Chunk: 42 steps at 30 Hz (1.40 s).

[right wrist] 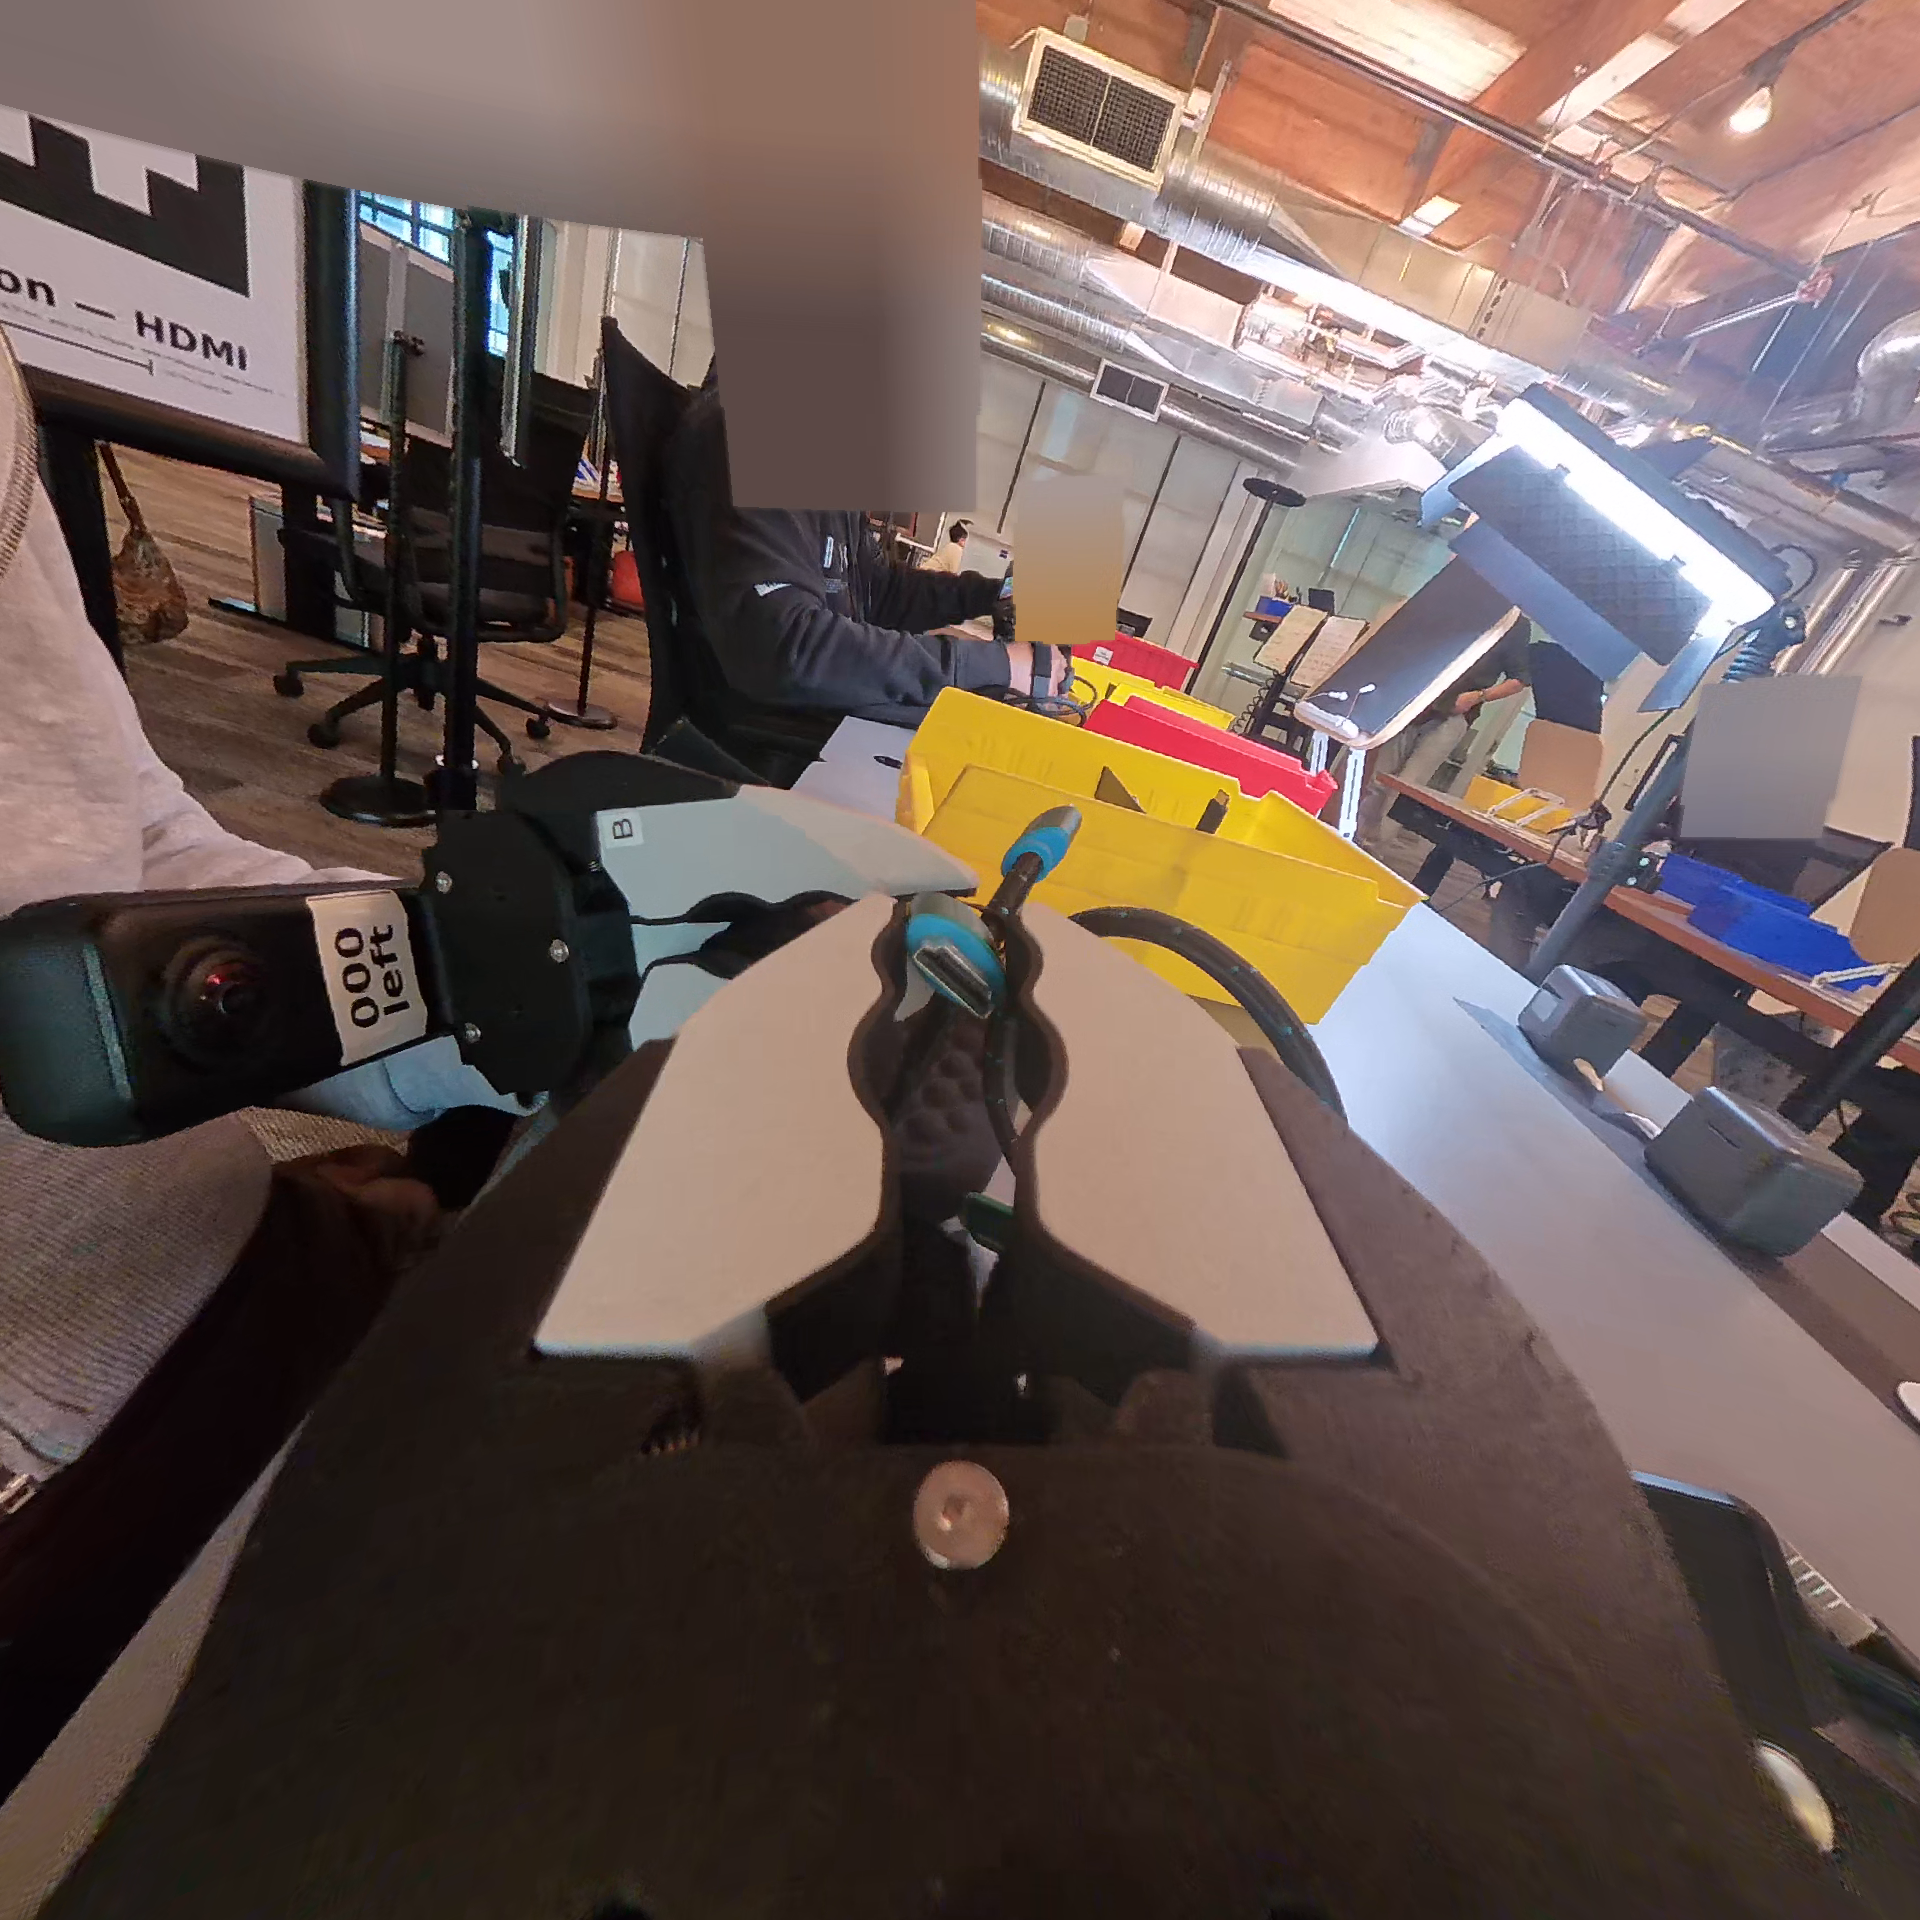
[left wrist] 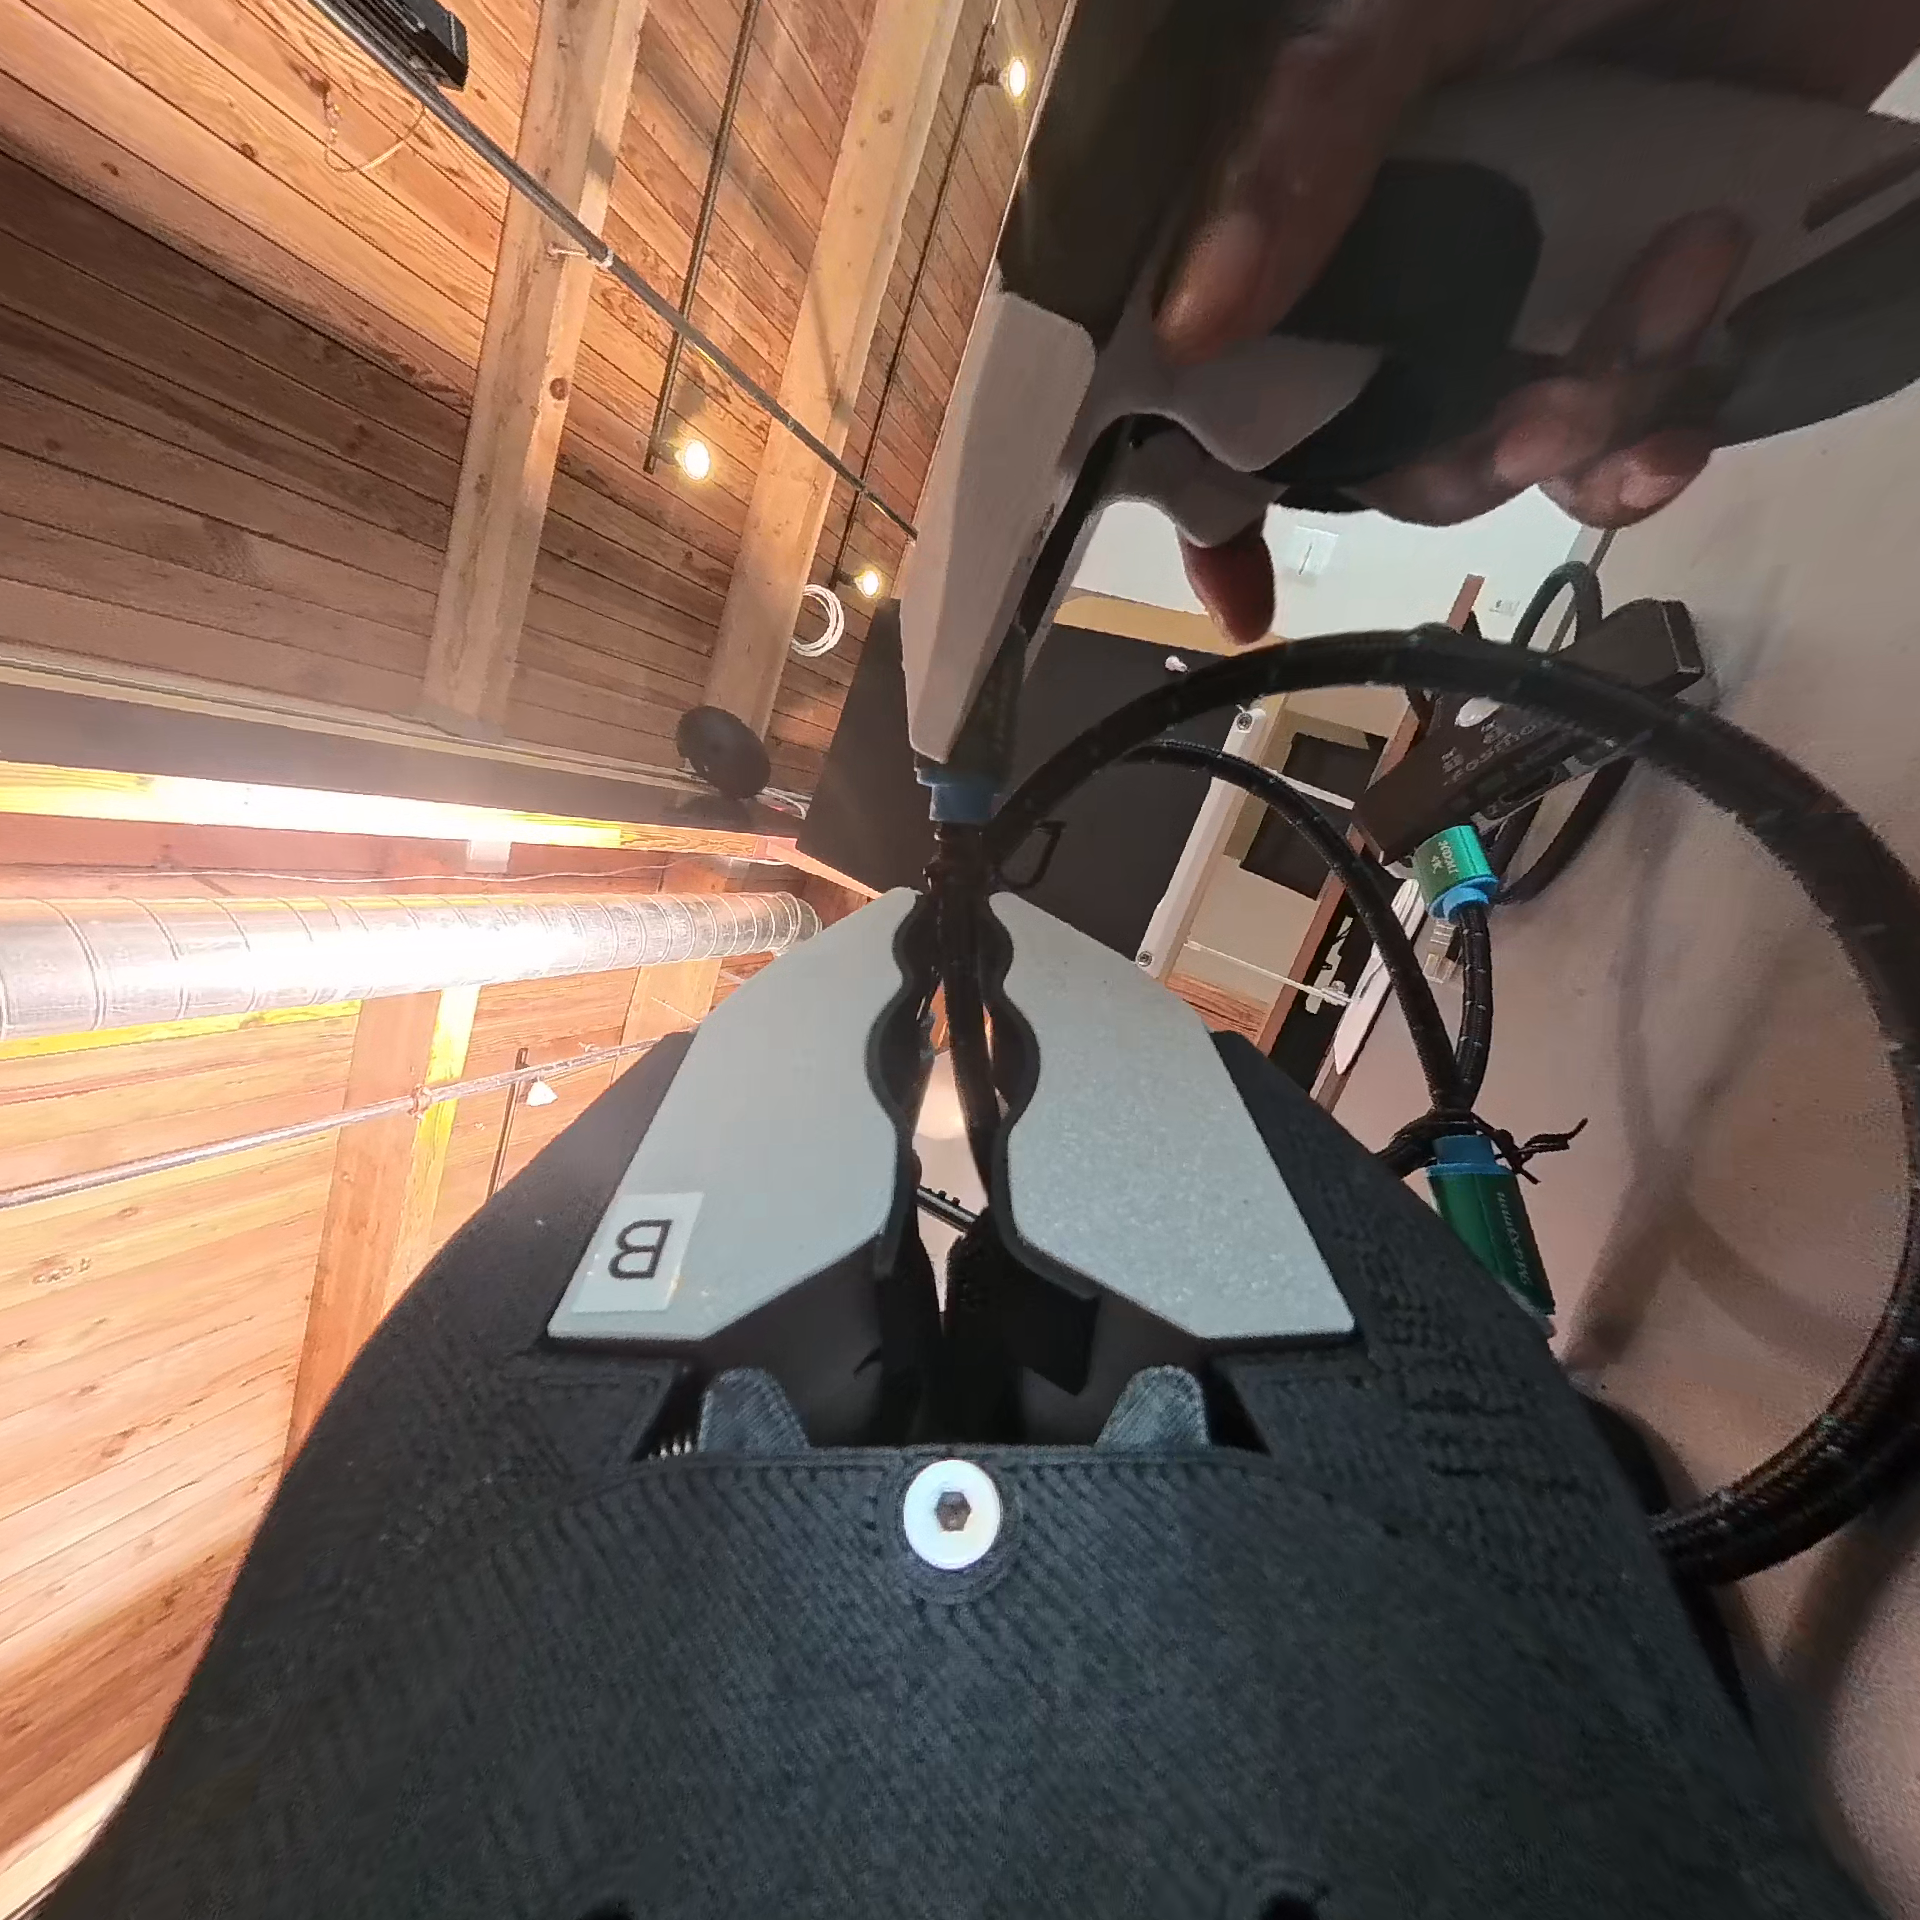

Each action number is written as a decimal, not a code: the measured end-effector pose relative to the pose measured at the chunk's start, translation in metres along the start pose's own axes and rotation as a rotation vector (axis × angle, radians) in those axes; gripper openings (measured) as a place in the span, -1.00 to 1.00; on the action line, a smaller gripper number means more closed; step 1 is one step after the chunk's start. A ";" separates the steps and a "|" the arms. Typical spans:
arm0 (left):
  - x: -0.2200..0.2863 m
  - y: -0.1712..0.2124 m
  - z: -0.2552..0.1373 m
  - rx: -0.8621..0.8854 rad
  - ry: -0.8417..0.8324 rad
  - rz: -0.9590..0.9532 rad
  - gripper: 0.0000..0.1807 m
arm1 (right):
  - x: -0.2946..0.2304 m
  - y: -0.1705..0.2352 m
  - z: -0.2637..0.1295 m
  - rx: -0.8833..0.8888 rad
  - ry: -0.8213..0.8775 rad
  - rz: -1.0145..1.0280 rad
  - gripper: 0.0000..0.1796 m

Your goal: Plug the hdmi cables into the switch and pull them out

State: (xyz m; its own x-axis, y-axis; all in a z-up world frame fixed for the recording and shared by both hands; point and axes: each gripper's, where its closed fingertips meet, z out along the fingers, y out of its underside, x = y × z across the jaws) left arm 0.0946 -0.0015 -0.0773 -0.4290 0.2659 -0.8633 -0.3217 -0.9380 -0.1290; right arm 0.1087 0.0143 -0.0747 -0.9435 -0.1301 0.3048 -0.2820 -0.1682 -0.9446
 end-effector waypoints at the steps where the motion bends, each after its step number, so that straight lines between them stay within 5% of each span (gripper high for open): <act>1: 0.000 0.000 0.000 0.000 0.001 -0.001 -0.92 | 0.000 0.000 0.000 -0.003 0.002 -0.016 -0.80; 16: 0.008 -0.015 -0.006 0.100 0.082 -0.119 -0.88 | -0.021 -0.004 -0.006 -0.128 0.108 -0.676 -0.87; 26: 0.002 -0.044 -0.026 0.369 0.500 -0.858 -0.64 | -0.027 -0.005 -0.007 -0.099 0.107 -0.701 -0.87; 42: 0.005 -0.036 -0.025 0.260 0.550 -0.529 -0.90 | -0.041 -0.009 -0.003 -0.129 0.038 -0.595 -0.87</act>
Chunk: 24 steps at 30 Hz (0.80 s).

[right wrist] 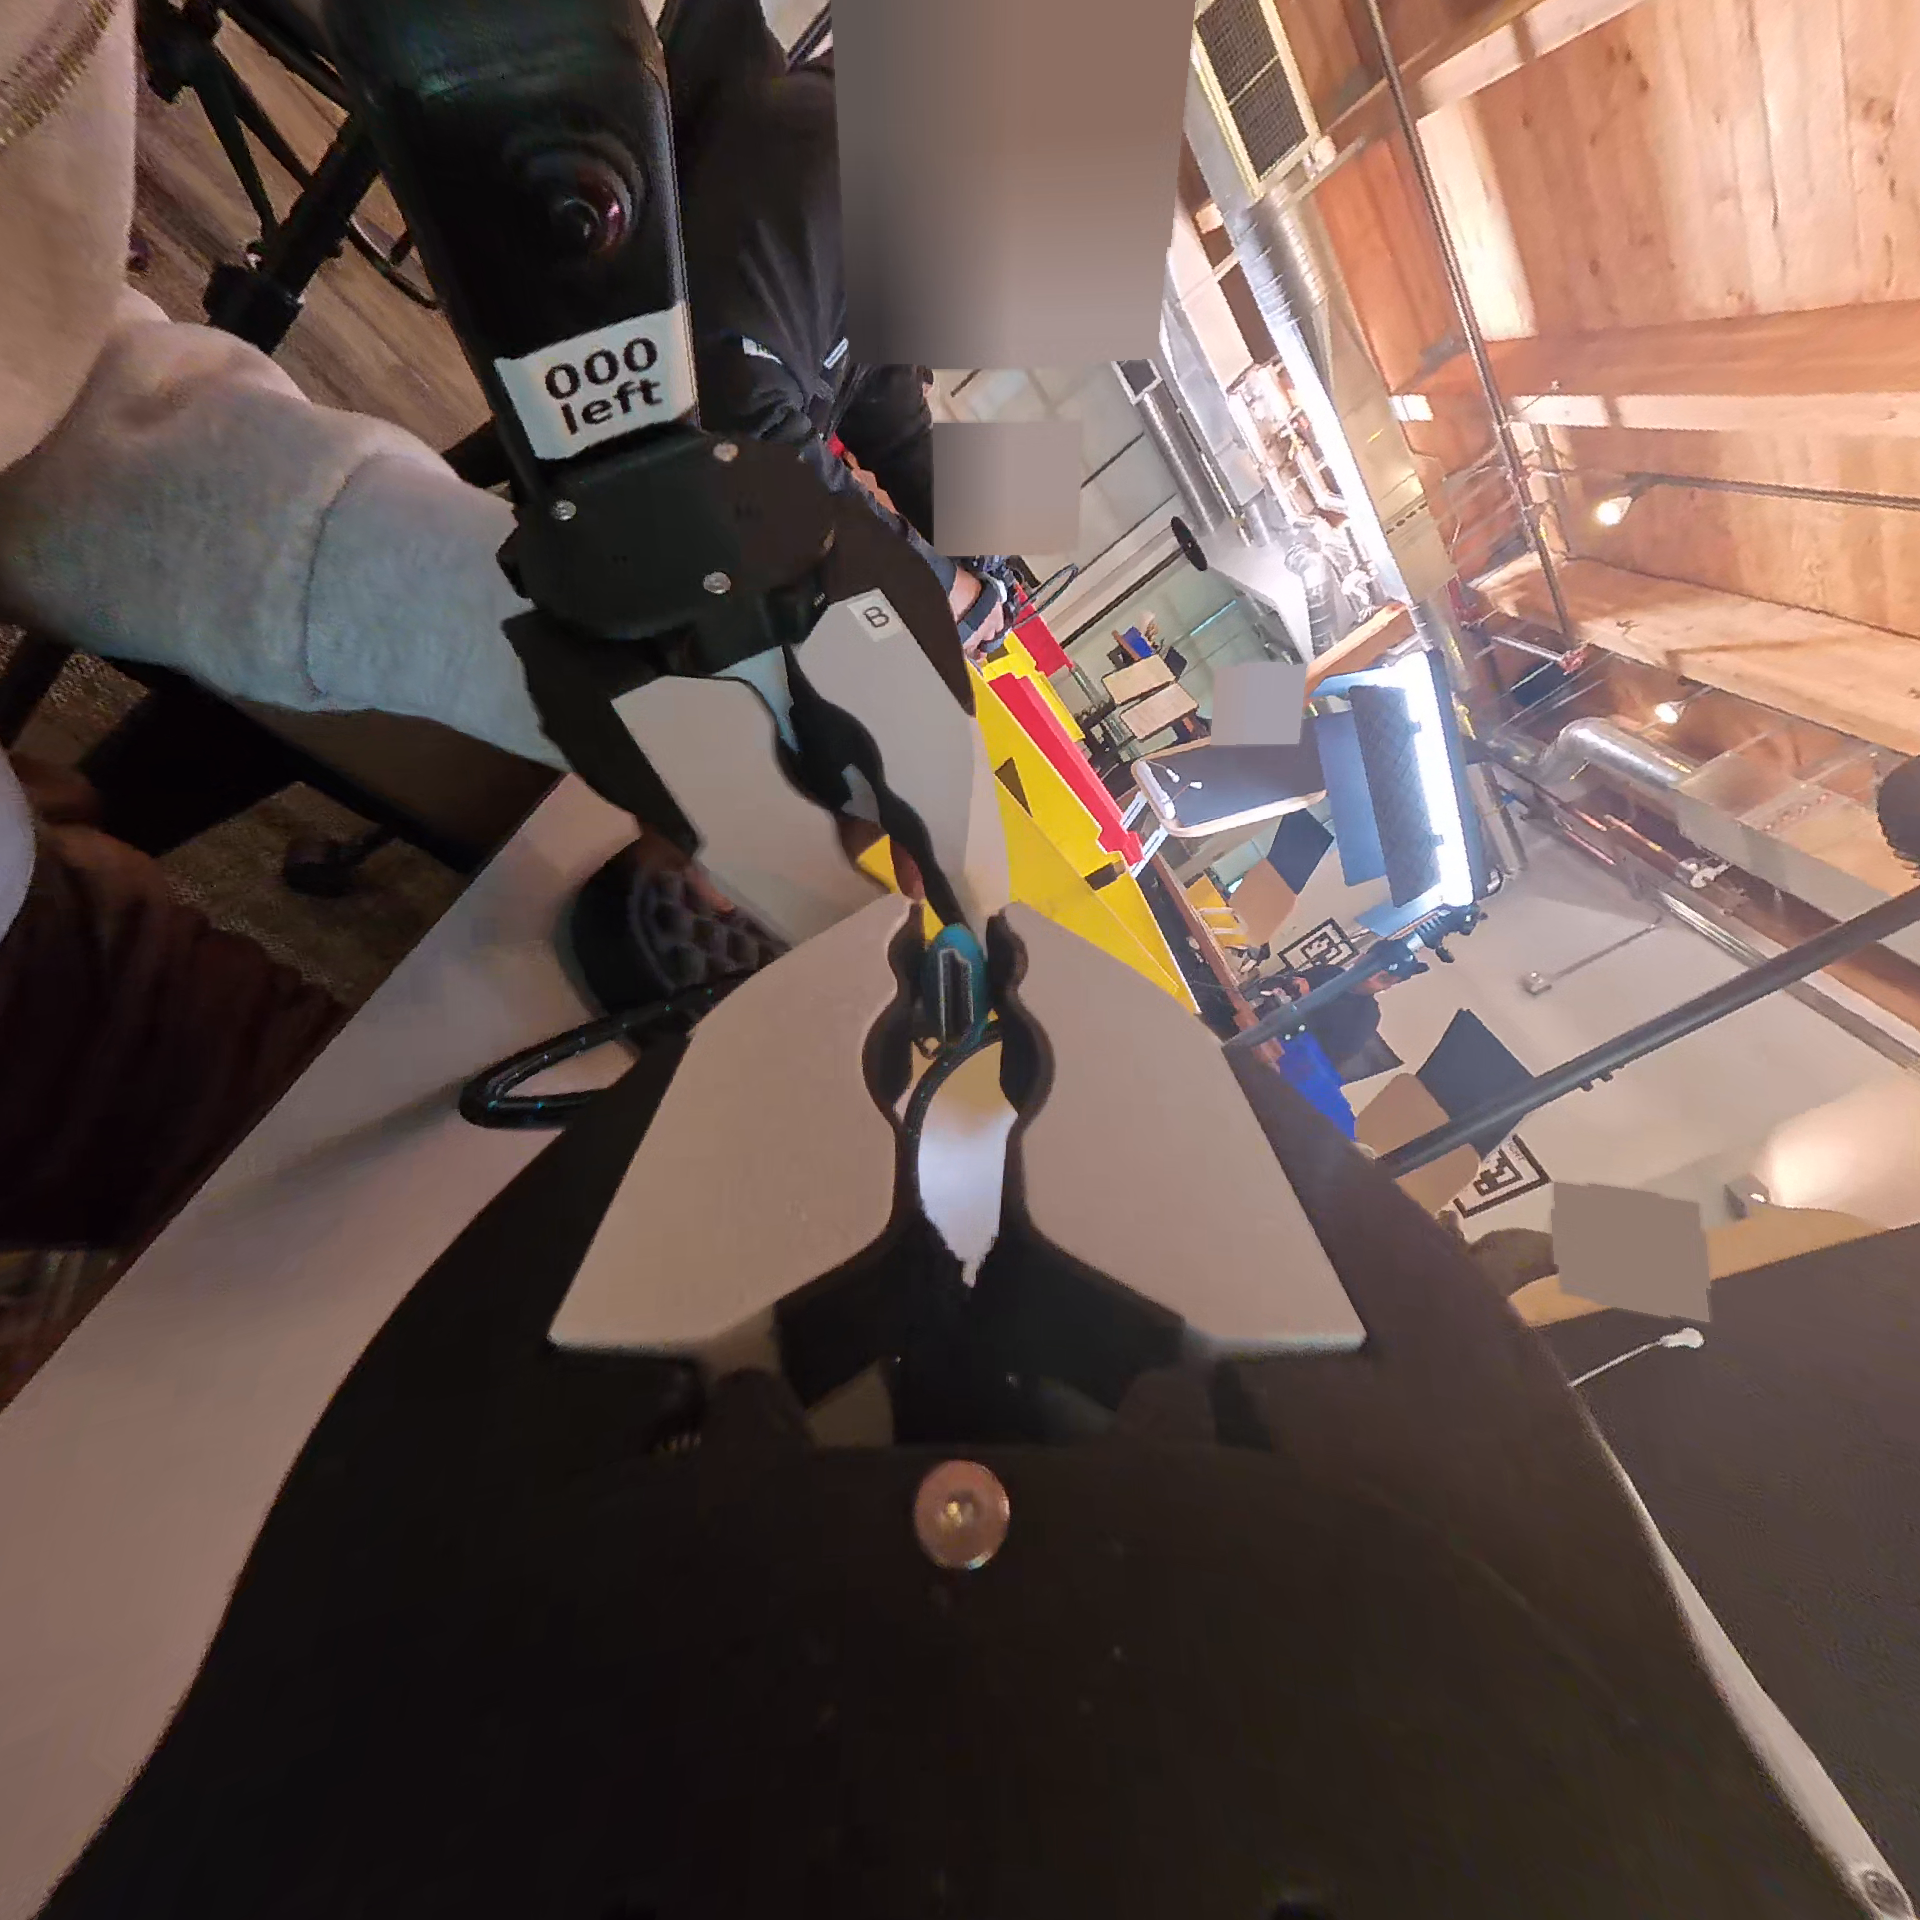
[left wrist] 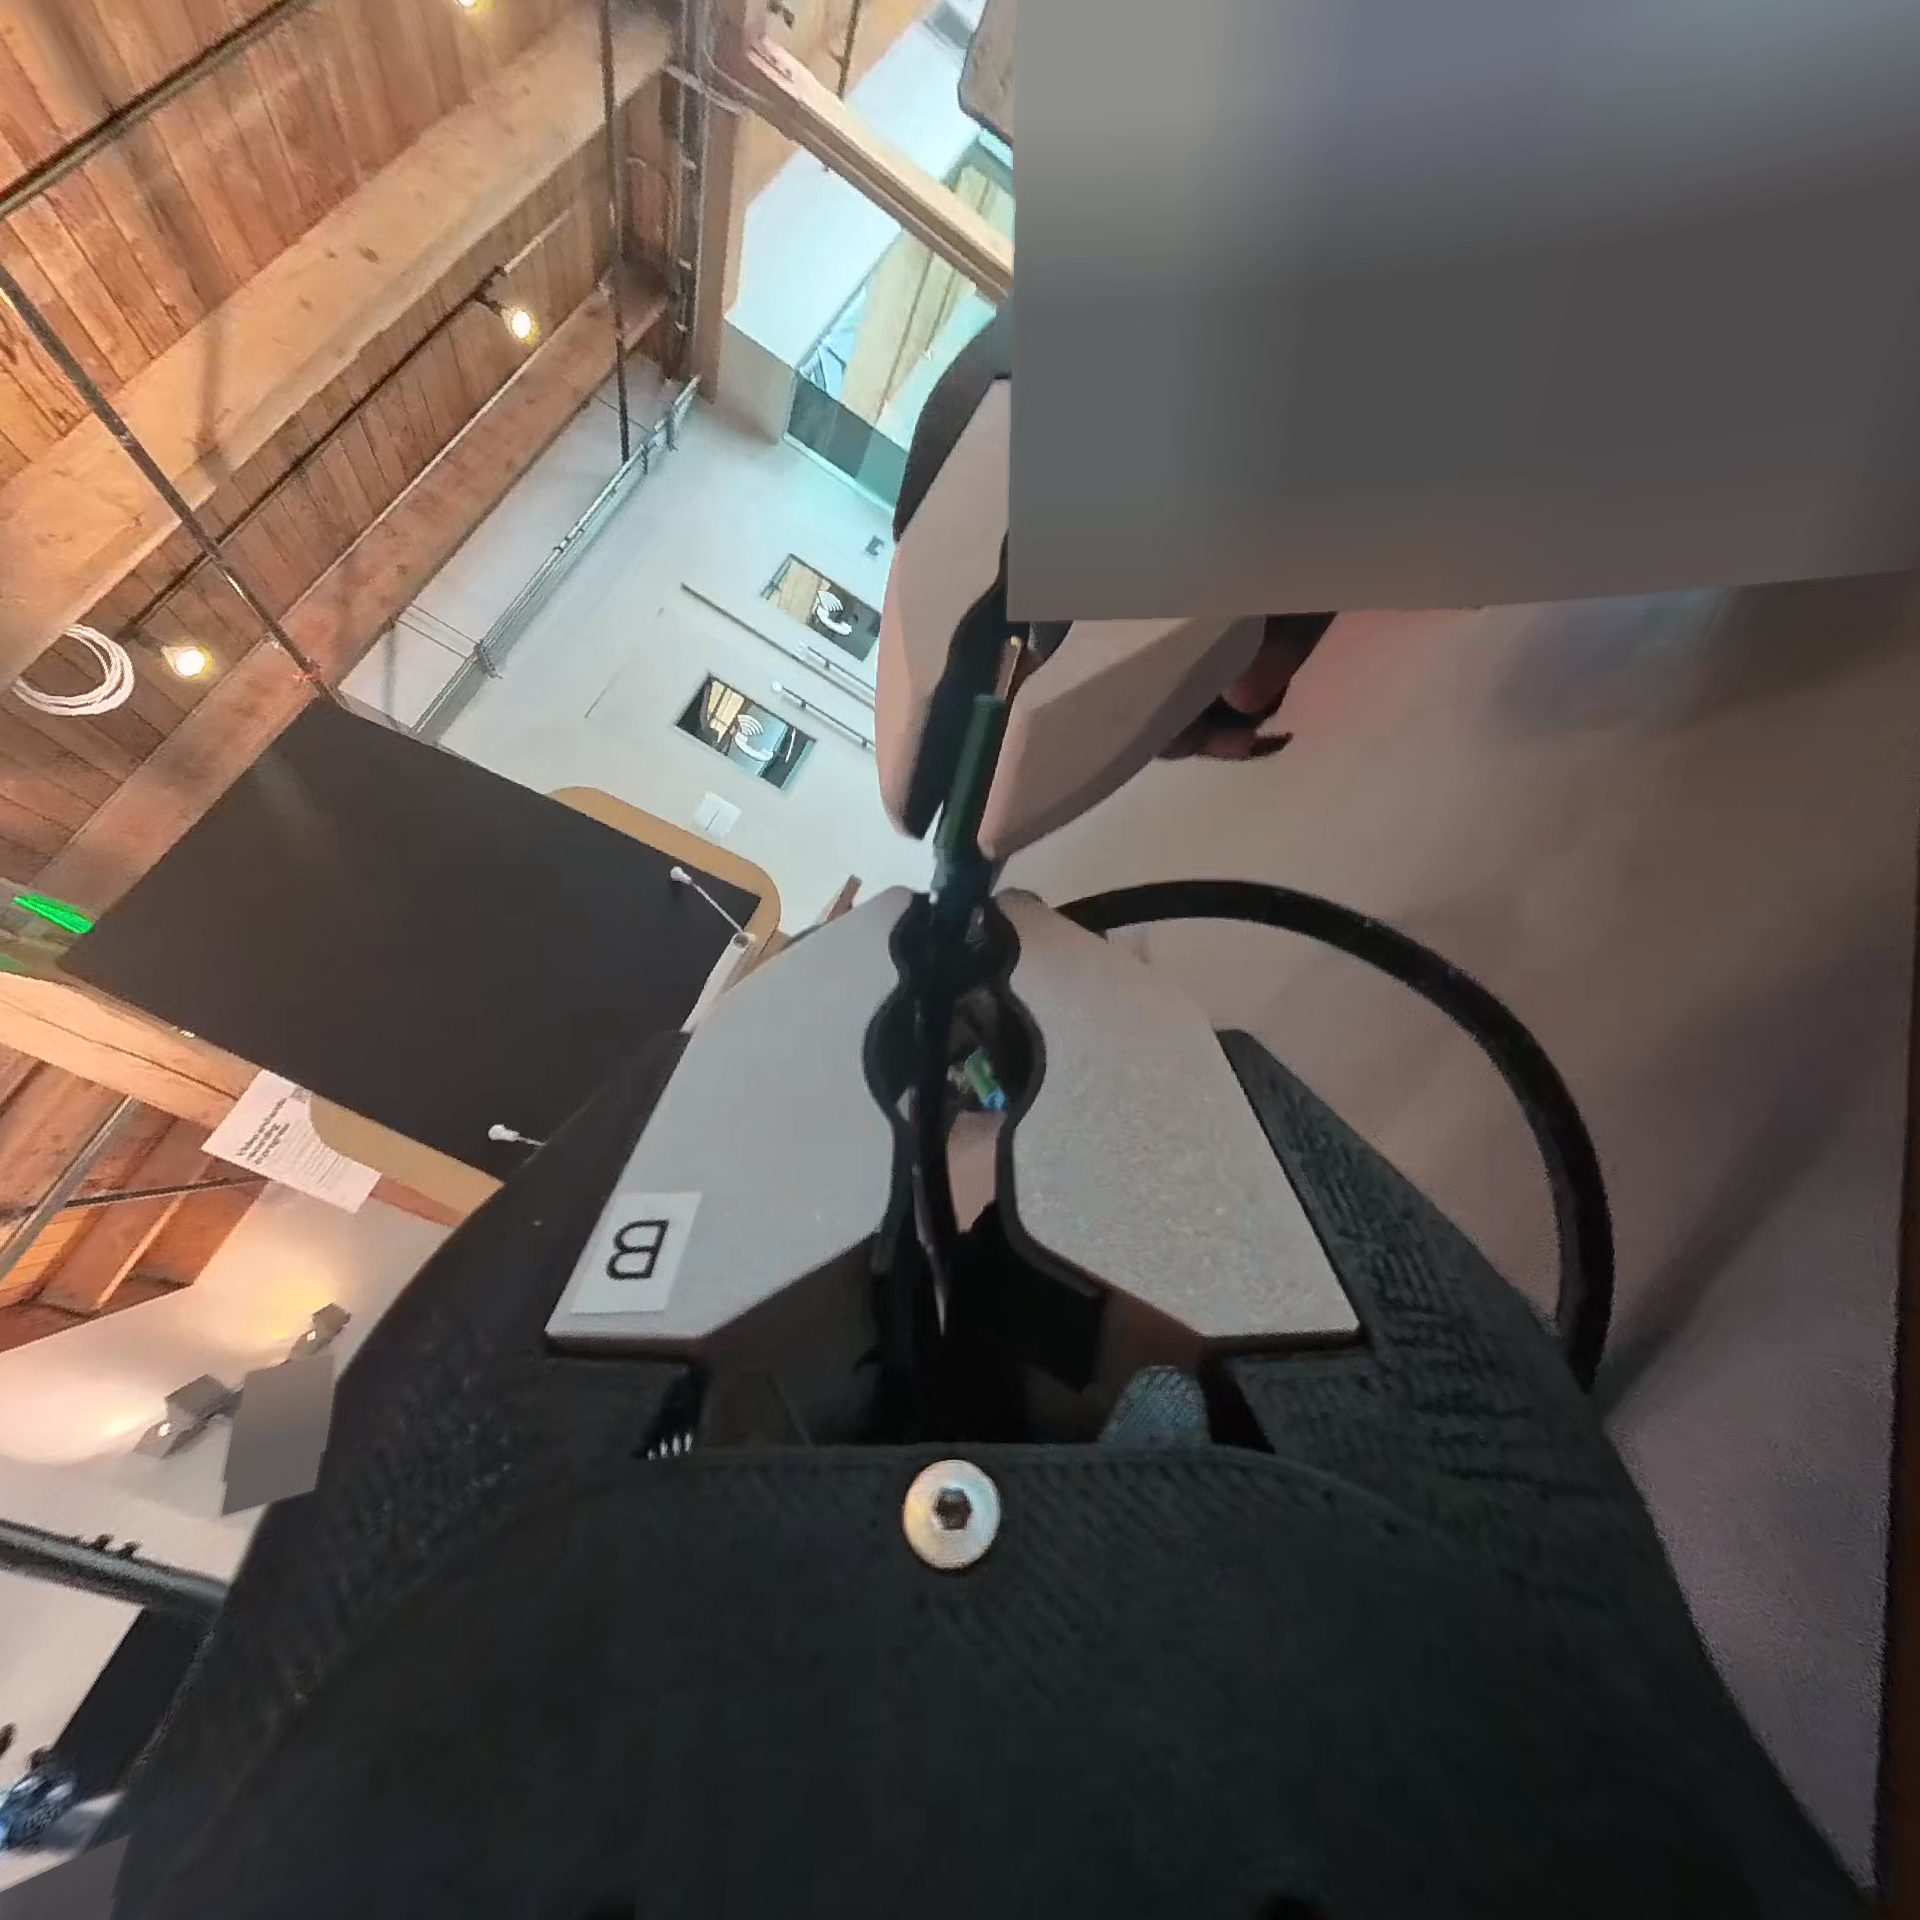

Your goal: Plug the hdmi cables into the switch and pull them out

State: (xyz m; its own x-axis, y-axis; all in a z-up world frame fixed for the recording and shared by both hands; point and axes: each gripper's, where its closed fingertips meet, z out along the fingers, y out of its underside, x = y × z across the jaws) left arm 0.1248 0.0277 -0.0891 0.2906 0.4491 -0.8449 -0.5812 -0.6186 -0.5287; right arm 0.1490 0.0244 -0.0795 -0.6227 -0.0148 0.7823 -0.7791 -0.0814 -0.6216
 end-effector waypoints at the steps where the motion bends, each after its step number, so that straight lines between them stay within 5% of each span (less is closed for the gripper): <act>1: -0.003 0.007 -0.002 -0.034 -0.007 0.015 -0.92 | 0.002 0.000 -0.001 -0.003 0.007 0.004 -0.88; 8: -0.026 0.050 -0.024 -0.163 -0.024 -0.045 -0.95 | 0.021 -0.004 -0.014 0.015 0.080 0.041 -0.87; 12: -0.054 0.135 -0.068 -0.552 -0.119 0.065 -1.00 | 0.061 -0.032 -0.052 0.253 0.224 0.210 -0.87; 18: -0.098 0.055 -0.080 0.147 -0.359 -0.397 -0.87 | 0.086 -0.036 -0.075 0.464 0.160 0.576 -0.87; 24: -0.080 0.039 -0.053 0.219 -0.345 -0.438 -0.73 | 0.086 -0.058 -0.058 0.633 -0.041 0.868 -0.88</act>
State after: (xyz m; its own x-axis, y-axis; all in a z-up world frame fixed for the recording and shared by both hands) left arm 0.1189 -0.0663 -0.0468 0.2965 0.8382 -0.4577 -0.6170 -0.1977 -0.7617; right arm 0.1363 0.0853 0.0212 -0.9328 -0.3486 0.0915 0.1148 -0.5282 -0.8413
